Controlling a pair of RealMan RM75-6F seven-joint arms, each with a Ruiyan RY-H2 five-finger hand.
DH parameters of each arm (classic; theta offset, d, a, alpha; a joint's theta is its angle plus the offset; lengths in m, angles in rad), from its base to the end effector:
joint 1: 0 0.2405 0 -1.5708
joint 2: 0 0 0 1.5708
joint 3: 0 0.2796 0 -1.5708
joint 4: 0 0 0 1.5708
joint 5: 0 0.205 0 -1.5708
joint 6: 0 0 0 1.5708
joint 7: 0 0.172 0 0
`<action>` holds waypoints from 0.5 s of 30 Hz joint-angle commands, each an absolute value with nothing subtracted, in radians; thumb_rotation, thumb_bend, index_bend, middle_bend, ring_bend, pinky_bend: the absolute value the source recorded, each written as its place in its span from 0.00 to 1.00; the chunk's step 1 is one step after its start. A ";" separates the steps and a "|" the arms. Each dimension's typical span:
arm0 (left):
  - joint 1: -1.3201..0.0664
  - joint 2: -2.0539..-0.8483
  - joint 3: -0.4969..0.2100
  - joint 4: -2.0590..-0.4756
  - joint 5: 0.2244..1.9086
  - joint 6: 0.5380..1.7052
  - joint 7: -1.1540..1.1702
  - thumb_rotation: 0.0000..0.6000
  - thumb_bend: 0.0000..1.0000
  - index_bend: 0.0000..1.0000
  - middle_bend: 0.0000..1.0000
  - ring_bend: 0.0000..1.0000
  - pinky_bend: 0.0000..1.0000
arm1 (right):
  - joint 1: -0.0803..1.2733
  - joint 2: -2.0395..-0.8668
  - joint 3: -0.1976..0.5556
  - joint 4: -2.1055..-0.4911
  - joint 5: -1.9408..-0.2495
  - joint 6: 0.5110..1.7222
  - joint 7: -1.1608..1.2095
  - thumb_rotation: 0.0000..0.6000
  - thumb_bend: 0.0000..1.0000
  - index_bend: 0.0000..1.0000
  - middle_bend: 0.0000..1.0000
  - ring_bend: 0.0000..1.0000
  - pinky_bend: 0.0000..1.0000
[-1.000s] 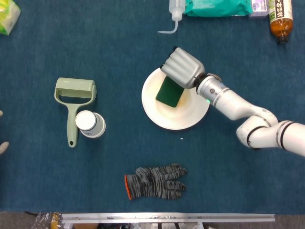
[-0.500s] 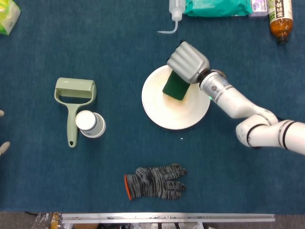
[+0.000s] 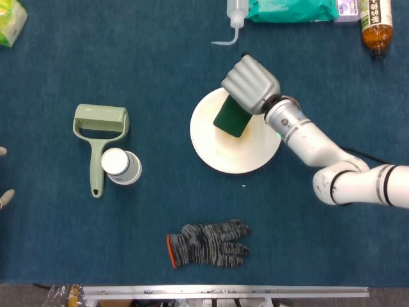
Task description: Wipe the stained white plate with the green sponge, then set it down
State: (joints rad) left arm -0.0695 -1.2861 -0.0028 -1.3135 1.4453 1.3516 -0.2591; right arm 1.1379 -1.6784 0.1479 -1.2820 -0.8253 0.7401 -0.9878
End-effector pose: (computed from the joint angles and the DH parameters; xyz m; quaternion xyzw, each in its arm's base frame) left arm -0.3987 0.1954 0.1227 -0.5631 -0.4932 -0.3575 0.5585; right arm -0.0588 -0.4321 -0.0862 0.8799 -0.0915 0.1995 0.4215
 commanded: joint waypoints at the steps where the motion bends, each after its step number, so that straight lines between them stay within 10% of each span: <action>1: -0.070 -1.286 -0.003 -1.313 1.445 1.351 -0.261 1.00 0.15 0.30 0.00 0.09 0.34 | 1.147 -1.680 0.134 -1.287 -0.812 0.736 -0.986 1.00 0.00 0.54 0.65 0.51 0.42; 15: -0.067 -1.292 -0.002 -1.301 1.444 1.350 -0.273 1.00 0.15 0.30 0.00 0.09 0.34 | 1.182 -1.704 0.030 -1.262 -0.703 0.733 -1.037 1.00 0.00 0.54 0.65 0.51 0.42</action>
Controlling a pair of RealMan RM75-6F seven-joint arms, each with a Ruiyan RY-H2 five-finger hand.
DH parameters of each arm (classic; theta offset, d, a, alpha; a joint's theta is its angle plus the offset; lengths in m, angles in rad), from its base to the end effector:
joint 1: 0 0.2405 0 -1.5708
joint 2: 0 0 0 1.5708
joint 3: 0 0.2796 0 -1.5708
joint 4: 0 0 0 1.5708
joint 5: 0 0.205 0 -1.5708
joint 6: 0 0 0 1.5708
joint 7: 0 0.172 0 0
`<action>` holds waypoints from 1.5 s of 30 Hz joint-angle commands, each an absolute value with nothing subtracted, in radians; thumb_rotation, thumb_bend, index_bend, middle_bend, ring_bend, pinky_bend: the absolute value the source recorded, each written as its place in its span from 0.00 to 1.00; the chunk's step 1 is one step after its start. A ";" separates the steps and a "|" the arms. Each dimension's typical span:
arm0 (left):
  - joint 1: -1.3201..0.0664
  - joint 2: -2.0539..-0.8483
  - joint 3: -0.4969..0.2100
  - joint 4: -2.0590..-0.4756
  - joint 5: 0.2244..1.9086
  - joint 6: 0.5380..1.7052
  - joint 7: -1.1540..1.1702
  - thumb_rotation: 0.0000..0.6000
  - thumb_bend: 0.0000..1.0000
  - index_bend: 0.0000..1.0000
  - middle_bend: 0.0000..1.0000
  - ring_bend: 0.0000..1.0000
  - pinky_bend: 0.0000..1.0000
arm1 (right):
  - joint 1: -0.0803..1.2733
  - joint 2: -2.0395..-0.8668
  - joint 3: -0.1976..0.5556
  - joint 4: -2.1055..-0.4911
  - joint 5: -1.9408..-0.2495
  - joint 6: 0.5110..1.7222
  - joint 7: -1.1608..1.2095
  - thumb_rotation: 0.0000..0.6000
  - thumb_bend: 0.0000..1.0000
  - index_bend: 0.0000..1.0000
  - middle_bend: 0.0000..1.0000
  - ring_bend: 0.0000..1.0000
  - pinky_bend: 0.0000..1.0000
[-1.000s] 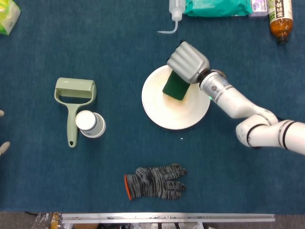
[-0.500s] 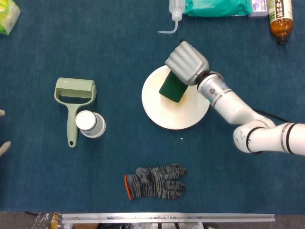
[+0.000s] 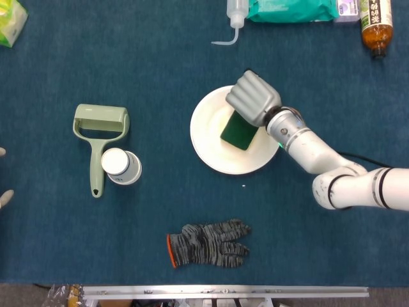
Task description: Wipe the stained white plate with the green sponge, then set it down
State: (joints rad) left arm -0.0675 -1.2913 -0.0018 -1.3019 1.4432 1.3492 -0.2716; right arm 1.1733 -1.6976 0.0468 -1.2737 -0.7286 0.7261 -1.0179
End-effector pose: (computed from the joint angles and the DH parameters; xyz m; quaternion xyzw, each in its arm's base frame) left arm -0.4013 0.1943 0.1219 -0.5602 -0.4967 -0.3574 0.5583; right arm -0.0792 -0.4205 -0.1054 0.8987 -0.0906 0.1478 0.4028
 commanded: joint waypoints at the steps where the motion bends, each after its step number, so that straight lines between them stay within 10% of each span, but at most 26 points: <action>1: -0.067 -1.292 -0.001 -1.300 1.443 1.350 -0.274 1.00 0.15 0.30 0.00 0.09 0.34 | 1.184 -1.705 0.027 -1.259 -0.693 0.737 -1.041 1.00 0.00 0.54 0.65 0.51 0.42; 45: -0.064 -1.312 0.003 -1.265 1.443 1.338 -0.311 1.00 0.15 0.30 0.00 0.09 0.34 | 1.229 -1.725 -0.010 -1.219 -0.605 0.813 -1.095 1.00 0.00 0.54 0.65 0.51 0.42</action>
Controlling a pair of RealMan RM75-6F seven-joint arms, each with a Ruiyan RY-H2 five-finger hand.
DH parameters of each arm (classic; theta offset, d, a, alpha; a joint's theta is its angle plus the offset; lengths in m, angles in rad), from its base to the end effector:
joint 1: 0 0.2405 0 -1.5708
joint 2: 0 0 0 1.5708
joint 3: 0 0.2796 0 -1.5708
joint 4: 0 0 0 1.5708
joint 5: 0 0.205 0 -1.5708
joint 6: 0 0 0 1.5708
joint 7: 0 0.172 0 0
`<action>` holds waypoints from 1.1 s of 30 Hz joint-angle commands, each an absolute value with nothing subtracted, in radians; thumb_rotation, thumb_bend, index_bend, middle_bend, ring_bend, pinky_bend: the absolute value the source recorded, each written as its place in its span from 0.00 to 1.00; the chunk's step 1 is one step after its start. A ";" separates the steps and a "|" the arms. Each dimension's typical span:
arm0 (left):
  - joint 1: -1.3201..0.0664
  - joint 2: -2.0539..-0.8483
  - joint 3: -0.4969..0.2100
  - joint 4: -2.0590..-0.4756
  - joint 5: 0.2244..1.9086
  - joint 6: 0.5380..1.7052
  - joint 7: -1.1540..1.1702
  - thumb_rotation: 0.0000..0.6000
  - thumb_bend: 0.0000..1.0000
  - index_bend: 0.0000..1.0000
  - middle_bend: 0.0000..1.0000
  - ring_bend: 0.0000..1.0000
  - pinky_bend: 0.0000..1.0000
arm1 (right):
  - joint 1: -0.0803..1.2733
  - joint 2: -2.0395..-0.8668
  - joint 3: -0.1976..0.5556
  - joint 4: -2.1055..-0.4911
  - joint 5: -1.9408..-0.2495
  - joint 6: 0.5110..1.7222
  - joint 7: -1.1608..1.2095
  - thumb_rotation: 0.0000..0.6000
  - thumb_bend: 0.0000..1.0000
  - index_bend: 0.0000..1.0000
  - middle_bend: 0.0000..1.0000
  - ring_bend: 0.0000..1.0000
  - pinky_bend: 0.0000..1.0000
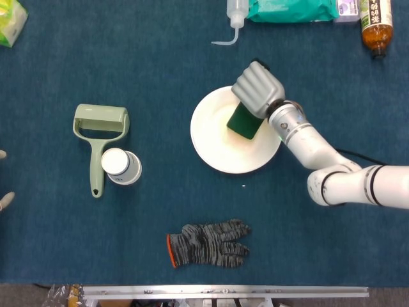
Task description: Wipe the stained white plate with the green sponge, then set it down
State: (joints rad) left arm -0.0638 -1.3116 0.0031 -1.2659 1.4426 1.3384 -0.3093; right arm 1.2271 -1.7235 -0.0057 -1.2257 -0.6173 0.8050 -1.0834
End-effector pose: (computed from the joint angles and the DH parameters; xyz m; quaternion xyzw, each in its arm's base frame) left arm -0.4079 0.1917 0.1164 -0.5542 -0.5083 -0.3574 0.5539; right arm -0.0813 -0.4356 -0.1013 0.8832 -0.0713 0.1219 0.4472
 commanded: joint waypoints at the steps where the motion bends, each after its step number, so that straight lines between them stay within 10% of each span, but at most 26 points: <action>1: -0.064 -1.313 0.004 -1.264 1.444 1.339 -0.311 1.00 0.15 0.30 0.00 0.09 0.34 | 1.229 -1.725 -0.013 -1.215 -0.596 0.817 -1.105 1.00 0.00 0.54 0.65 0.51 0.42; 33: -0.061 -1.317 0.005 -1.254 1.447 1.339 -0.329 1.00 0.15 0.30 0.00 0.09 0.34 | 1.240 -1.767 0.005 -1.160 -0.566 0.813 -1.136 1.00 0.00 0.54 0.65 0.51 0.42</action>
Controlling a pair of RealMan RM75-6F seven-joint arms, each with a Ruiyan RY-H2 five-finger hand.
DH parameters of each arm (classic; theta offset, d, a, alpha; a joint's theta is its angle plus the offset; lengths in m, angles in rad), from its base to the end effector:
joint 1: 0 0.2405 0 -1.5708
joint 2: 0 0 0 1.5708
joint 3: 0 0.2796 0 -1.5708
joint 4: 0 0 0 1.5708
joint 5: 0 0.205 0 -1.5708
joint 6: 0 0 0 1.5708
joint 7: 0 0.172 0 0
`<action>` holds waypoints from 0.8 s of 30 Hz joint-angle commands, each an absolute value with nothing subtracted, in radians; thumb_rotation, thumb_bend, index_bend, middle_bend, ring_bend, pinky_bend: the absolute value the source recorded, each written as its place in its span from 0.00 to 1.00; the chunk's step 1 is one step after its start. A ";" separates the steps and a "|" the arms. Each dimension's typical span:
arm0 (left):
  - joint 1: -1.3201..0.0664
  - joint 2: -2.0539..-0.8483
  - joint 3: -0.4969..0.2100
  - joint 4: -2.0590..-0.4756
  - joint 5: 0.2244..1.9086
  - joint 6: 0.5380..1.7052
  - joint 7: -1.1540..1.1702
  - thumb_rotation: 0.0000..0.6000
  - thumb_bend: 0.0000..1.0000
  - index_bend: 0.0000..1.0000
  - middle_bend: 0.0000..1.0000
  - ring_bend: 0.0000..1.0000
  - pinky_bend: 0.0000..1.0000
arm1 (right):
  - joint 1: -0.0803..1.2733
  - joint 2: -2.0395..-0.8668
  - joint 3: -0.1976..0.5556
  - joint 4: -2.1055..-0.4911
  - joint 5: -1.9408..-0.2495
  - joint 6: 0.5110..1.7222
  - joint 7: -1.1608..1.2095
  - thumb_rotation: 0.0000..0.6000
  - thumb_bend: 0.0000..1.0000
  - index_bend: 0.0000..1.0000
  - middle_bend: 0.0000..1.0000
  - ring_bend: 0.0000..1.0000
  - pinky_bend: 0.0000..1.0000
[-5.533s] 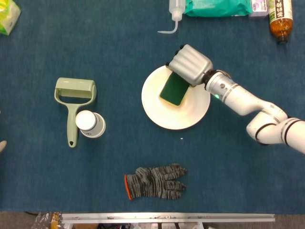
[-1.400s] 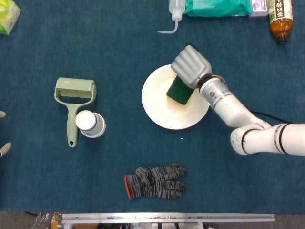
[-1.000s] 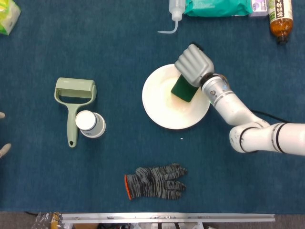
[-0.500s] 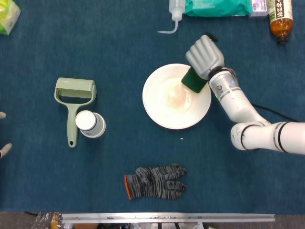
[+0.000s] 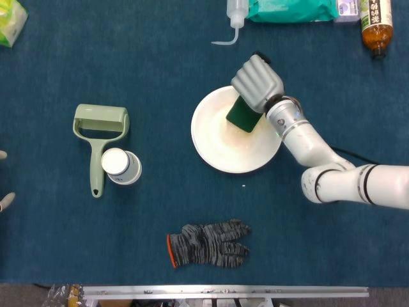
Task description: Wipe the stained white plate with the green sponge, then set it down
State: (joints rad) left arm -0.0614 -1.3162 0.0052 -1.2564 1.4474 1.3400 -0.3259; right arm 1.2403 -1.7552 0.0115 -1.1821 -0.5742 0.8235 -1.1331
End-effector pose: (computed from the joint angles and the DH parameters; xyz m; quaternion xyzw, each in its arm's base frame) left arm -0.4089 0.1904 0.1153 -0.5522 -0.5115 -0.3603 0.5511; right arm -0.0765 -0.4432 -0.1037 0.8739 -0.0661 0.1157 0.4675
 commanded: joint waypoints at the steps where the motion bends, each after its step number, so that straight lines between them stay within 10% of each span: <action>1: -0.060 -1.318 0.005 -1.251 1.446 1.338 -0.331 1.00 0.15 0.30 0.01 0.09 0.34 | 1.239 -1.769 0.003 -1.151 -0.562 0.812 -1.138 1.00 0.00 0.54 0.65 0.51 0.42; 24: -0.083 -1.312 -0.002 -1.276 1.449 1.317 -0.300 1.00 0.15 0.30 0.01 0.09 0.34 | 1.044 -1.399 -0.045 -1.658 -0.707 1.151 -1.050 1.00 0.00 0.54 0.65 0.51 0.42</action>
State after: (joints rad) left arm -0.0821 -1.3127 -0.0013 -1.2745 1.4486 1.3180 -0.3009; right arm 1.1042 -1.4862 -0.0165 -1.5389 -0.6478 1.0687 -1.0823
